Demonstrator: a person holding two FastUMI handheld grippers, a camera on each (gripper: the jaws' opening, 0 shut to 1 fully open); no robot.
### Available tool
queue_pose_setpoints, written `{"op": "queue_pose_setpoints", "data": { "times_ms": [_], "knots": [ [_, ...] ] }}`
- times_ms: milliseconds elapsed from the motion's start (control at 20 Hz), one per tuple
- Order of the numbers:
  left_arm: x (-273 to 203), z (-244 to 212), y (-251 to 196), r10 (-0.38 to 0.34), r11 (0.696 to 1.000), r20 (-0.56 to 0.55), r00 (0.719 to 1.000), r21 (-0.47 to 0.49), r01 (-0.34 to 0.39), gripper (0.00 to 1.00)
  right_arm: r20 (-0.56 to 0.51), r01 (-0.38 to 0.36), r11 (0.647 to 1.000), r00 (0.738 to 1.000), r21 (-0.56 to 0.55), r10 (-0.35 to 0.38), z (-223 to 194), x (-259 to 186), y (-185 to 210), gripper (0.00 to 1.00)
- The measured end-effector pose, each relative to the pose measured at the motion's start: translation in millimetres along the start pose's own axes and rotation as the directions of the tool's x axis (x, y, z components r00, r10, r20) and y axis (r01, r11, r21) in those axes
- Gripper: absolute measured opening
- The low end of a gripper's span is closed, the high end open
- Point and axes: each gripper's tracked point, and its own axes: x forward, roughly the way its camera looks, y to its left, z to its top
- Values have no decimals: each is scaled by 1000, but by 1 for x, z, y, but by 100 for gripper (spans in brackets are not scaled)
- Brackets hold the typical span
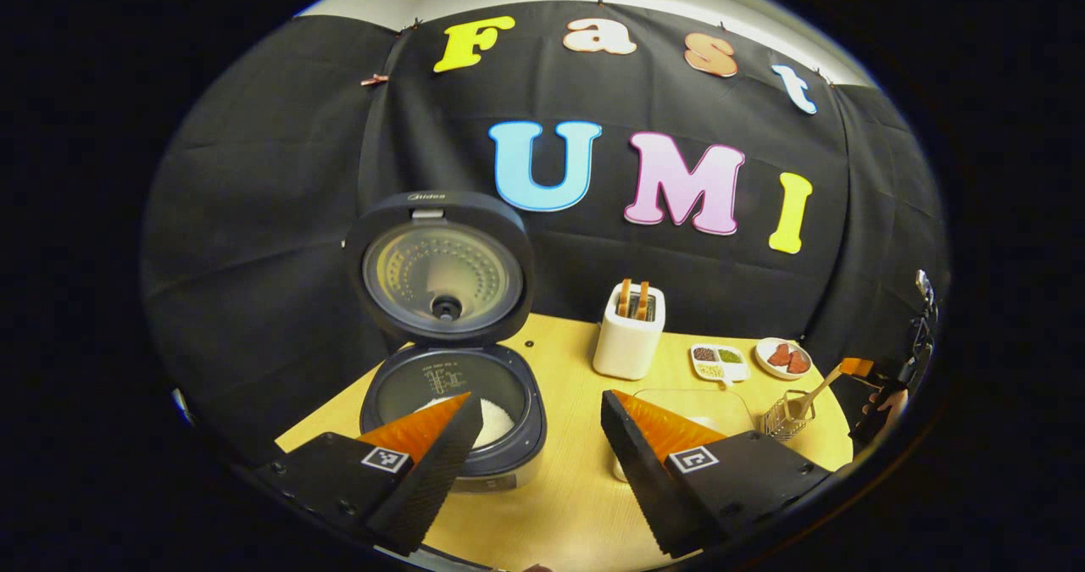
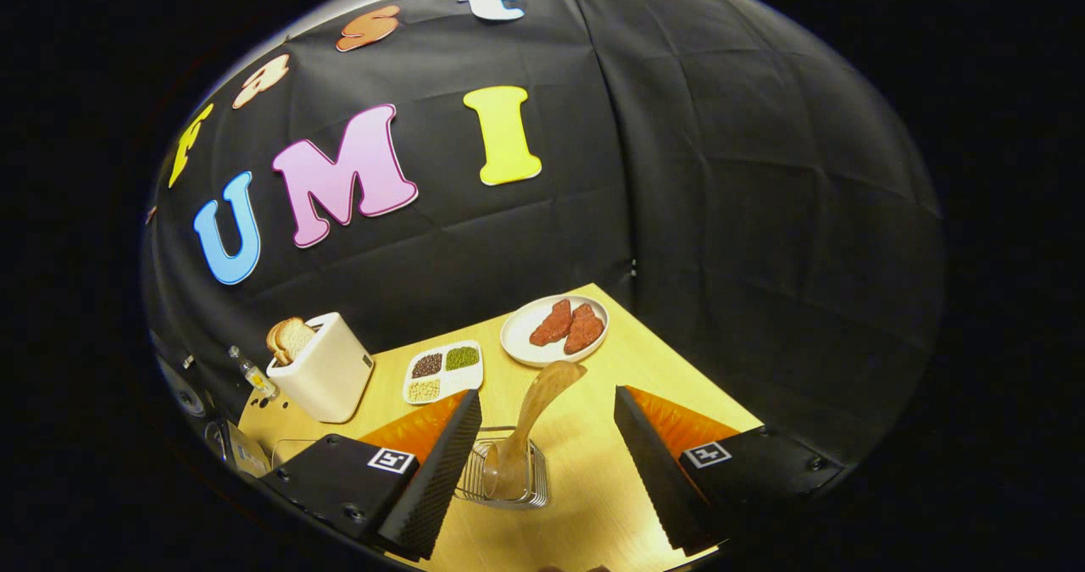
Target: Close the left gripper, press the button to open the rice cooker; take a wooden spoon from the chopstick holder with the right hand, scoop a spoonful of rice and pour it into the rice cooker, then put the wooden spoon back into the chopstick holder.
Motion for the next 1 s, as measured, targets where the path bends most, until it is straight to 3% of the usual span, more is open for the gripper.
{"op": "queue_pose_setpoints", "data": {
  "times_ms": [150,400,500,550,700,800,1000],
  "knots": [
    [-5,-18,-5,16,999,-56,998,-37,-18,95,-49,-36,997,998,68,40,-14,27,11,99],
    [-16,-47,-8,65,996,-123,990,-50,-71,95,-133,-35,989,990,144,54,-40,67,15,96],
    [-19,-59,-15,72,995,-151,986,-56,-81,95,-182,-24,982,982,189,59,-54,77,15,82],
    [-20,-62,-19,77,995,-158,985,-56,-87,95,-204,-17,977,977,215,62,-56,79,14,57],
    [-20,-67,-34,67,993,-176,982,-80,-82,95,-179,-62,951,977,302,120,-44,82,27,58],
    [-17,-68,-43,63,991,-171,983,-104,-81,95,-149,-49,960,984,274,92,-38,82,17,25],
    [-9,-68,-57,46,987,-160,986,-143,-69,95,-178,-66,964,977,258,114,-40,81,21,18]
  ]
}}
